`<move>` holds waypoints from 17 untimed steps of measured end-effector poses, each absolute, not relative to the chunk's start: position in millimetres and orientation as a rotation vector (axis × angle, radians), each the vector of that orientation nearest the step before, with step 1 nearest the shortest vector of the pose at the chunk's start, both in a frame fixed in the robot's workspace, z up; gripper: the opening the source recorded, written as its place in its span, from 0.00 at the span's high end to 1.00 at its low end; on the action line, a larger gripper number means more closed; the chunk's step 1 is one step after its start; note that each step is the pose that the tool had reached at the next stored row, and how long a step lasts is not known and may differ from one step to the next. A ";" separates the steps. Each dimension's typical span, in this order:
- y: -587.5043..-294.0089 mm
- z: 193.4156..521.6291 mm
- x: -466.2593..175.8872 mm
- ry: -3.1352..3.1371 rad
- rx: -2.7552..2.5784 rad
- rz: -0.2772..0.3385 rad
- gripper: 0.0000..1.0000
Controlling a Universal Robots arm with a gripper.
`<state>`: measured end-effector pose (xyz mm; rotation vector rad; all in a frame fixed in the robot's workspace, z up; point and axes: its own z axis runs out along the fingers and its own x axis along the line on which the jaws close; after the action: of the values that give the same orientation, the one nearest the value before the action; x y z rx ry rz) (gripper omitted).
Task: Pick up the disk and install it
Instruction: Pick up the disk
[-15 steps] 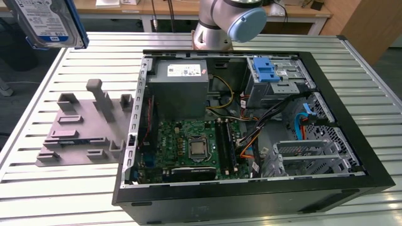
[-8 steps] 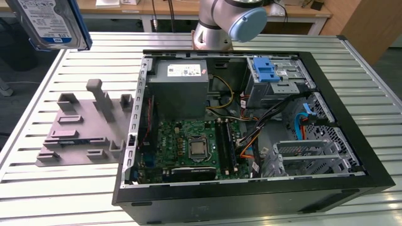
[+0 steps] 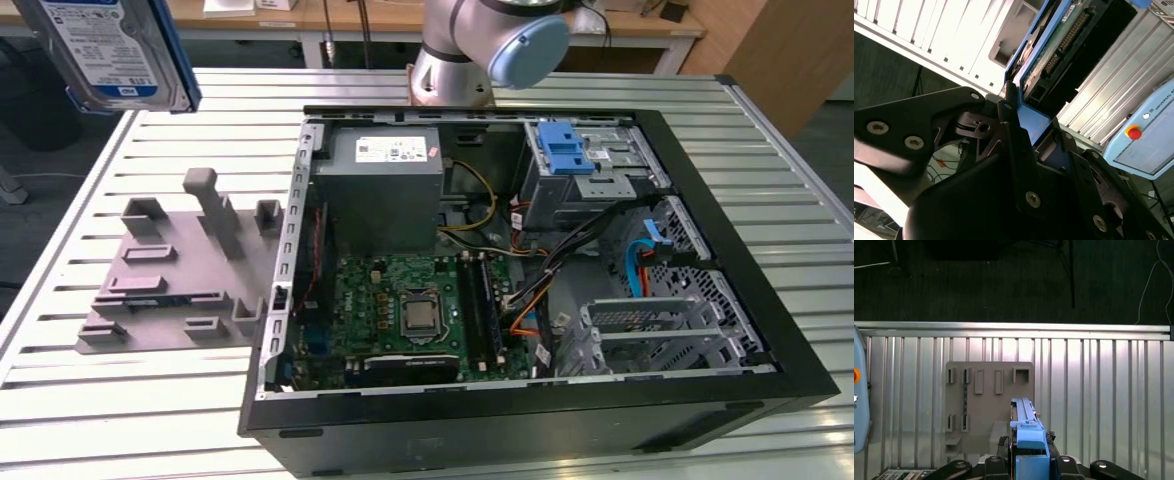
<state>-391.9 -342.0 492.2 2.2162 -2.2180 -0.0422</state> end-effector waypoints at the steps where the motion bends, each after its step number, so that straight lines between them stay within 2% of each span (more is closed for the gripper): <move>1: -343.2 492.2 -390.9 -2.218 2.216 -0.042 0.64; 17: -351.8 492.2 -361.3 -2.217 2.210 -0.051 0.64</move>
<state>-361.3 -351.8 492.2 2.2098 -2.2165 -0.0506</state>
